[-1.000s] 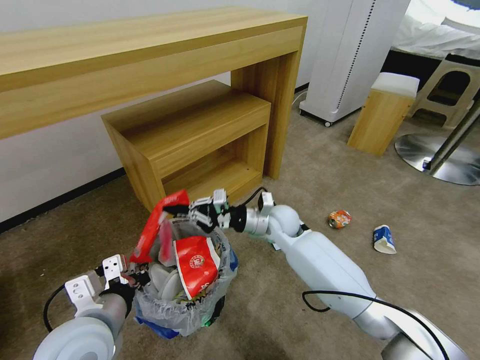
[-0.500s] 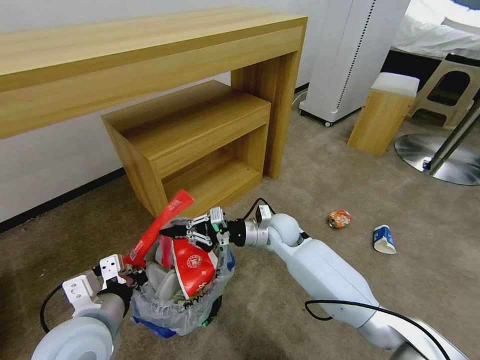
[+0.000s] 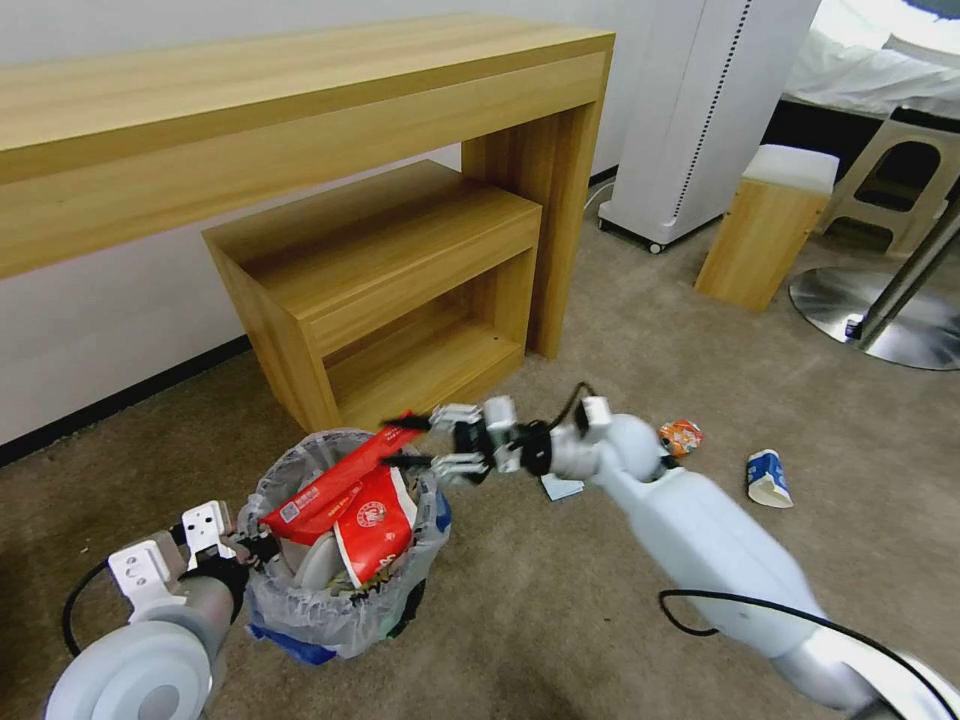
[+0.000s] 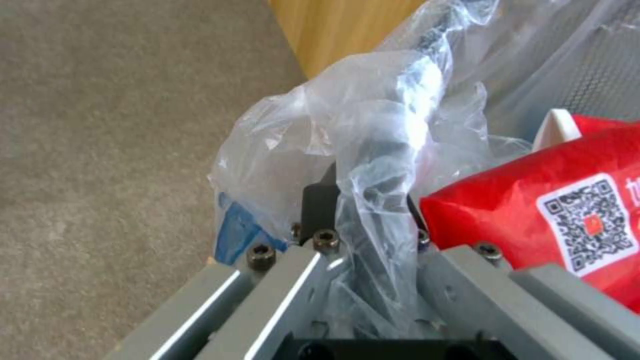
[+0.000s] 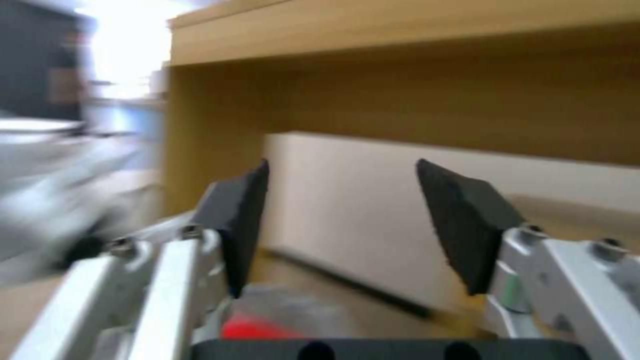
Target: Pick up the trash bin and place the garbage on the floor into it.
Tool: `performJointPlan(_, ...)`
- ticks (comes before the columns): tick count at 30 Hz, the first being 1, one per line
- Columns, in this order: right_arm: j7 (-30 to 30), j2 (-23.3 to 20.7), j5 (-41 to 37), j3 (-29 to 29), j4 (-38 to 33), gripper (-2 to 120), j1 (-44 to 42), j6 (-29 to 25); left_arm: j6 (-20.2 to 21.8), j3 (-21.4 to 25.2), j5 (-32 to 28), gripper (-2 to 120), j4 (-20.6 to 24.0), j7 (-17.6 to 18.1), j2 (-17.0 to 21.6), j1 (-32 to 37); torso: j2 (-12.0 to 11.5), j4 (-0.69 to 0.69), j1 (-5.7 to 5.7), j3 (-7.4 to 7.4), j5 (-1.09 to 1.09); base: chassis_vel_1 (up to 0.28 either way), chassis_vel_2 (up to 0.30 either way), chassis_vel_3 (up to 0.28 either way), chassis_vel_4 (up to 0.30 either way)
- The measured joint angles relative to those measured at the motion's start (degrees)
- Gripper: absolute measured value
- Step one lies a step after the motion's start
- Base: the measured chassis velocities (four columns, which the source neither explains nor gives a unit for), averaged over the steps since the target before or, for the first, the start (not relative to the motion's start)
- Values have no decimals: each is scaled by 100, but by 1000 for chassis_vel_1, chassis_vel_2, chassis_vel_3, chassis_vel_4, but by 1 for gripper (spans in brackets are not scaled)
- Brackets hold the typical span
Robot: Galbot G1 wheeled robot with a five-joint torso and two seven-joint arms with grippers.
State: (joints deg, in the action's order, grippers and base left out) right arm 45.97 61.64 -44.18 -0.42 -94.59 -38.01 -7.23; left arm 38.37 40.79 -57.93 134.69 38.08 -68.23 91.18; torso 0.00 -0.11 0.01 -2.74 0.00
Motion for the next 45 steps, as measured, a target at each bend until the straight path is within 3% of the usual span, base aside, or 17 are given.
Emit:
performJointPlan(1, 0, 0, 0, 0, 0, 63, 0, 0, 0, 0, 0, 0, 0, 0, 0, 0, 0, 0, 0, 0, 0, 0, 0, 0, 0)
performJointPlan(4, -1407, -144, 339, 704, -252, 79, -386, 46, -57, 17, 137, 0, -36, -6, -21, -19, 0, 0, 0, 0, 1, 0, 0, 0, 0)
performJointPlan(5, -1407, -144, 339, 704, -252, 79, -386, 46, -57, 17, 137, 0, -36, -6, -21, -19, 0, 0, 0, 0, 1, 0, 0, 0, 0)
performJointPlan(6, -1939, -219, 524, 1052, -284, 84, -627, 47, -89, -2, 265, 0, -44, -8, -46, -28, 0, 0, 0, 0, 0, 0, 0, 0, 0)
performJointPlan(8, -2433, -306, 789, 1591, -304, 92, -998, 63, -135, -42, 450, 0, -50, -19, -71, -48, 0, 0, 0, 0, 3, 0, 0, 0, 0)
performJointPlan(9, -2433, -306, 789, 1591, -304, 92, -998, 63, -135, -42, 450, 0, -50, -19, -71, -48, 0, 0, 0, 0, 3, 0, 0, 0, 0)
performJointPlan(11, -2712, -355, 953, 2143, -361, 99, -1430, 68, -161, -52, 532, 0, -62, -23, -83, -71, 0, -1, 0, 0, 1, 0, 0, 0, 0)
performJointPlan(12, -2712, -355, 953, 2143, -361, 99, -1430, 68, -161, -52, 532, 0, -62, -23, -83, -71, 0, -1, 0, 0, 1, 0, 0, 0, 0)
performJointPlan(15, -2944, -293, 1244, 3014, -640, 100, -2223, 4, -186, -17, 596, 0, -86, -55, -63, -84, 0, -2, 0, 0, 1, 0, 0, 0, 0)
performJointPlan(22, -3113, -80, 1395, 4032, -1306, 100, -3529, -163, -243, 66, 646, 0, -112, -140, -25, -88, 0, -2, -1, 1, 2, 0, 0, 0, 0)
performJointPlan(28, -3058, 51, 1433, 4283, -1497, 100, -3829, -253, -296, 35, 721, 0, -123, -241, -23, -84, 0, -1, 0, 0, 0, 0, 0, 0, 0)
performJointPlan(45, -2981, 366, 1539, 4265, -1647, 100, -3788, -228, -427, 116, 816, 0, -80, -448, -21, 7, 0, 0, 0, 0, 0, -4, -4, -3, -6)
